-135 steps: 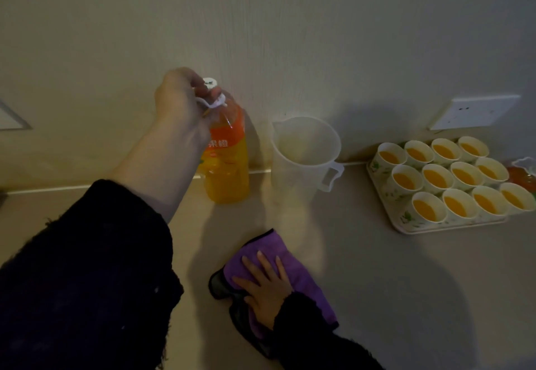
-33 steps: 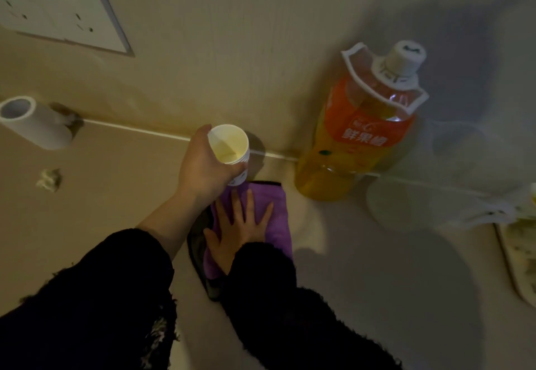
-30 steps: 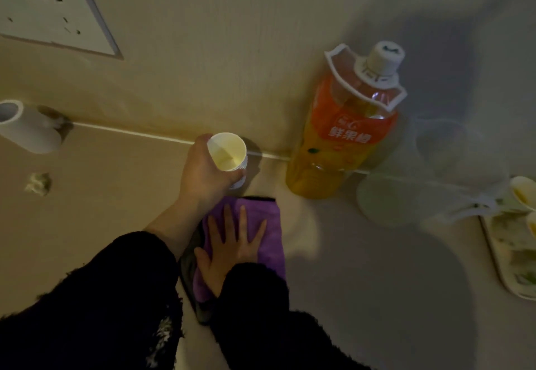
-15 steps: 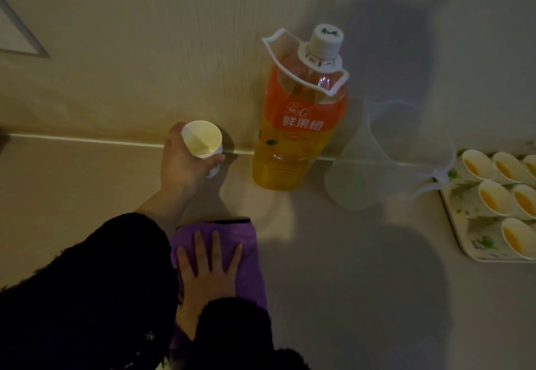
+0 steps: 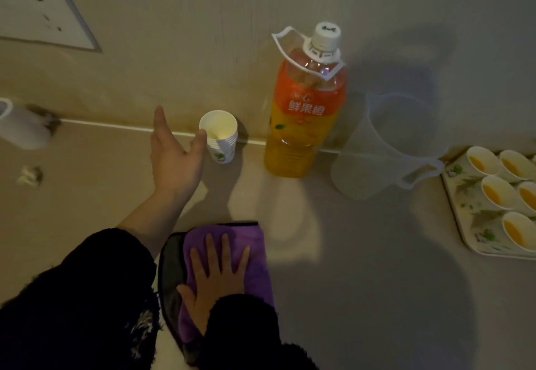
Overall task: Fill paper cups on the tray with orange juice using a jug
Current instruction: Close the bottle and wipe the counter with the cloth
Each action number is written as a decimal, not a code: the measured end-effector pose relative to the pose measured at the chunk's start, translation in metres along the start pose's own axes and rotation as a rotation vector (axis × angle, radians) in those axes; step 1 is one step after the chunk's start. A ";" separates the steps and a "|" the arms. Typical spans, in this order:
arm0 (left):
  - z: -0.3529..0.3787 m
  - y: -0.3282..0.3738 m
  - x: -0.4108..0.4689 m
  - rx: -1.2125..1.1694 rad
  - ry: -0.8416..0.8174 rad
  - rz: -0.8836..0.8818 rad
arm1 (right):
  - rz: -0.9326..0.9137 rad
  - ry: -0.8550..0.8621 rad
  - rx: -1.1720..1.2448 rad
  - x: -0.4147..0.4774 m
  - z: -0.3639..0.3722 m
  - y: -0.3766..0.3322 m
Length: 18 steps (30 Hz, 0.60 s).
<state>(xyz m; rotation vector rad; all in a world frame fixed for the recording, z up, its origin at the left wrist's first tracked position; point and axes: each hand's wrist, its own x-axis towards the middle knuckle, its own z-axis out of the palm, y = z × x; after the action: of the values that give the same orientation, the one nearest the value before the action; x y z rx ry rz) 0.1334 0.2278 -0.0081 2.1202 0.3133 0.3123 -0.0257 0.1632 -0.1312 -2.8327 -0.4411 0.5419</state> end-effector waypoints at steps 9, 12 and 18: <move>0.008 0.026 -0.079 -0.071 -0.069 -0.045 | 0.004 -0.022 0.051 -0.070 0.014 0.020; 0.025 0.041 -0.110 -0.062 -0.135 -0.028 | 0.146 0.040 0.053 -0.094 0.017 0.048; 0.061 0.071 -0.157 -0.062 -0.269 0.010 | 0.321 0.139 0.057 -0.134 0.019 0.117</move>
<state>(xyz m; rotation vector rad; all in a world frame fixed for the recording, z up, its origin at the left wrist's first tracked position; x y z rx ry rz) 0.0144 0.0893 0.0041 2.0727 0.1337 0.0394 -0.1224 0.0133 -0.1367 -2.8763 0.0553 0.4011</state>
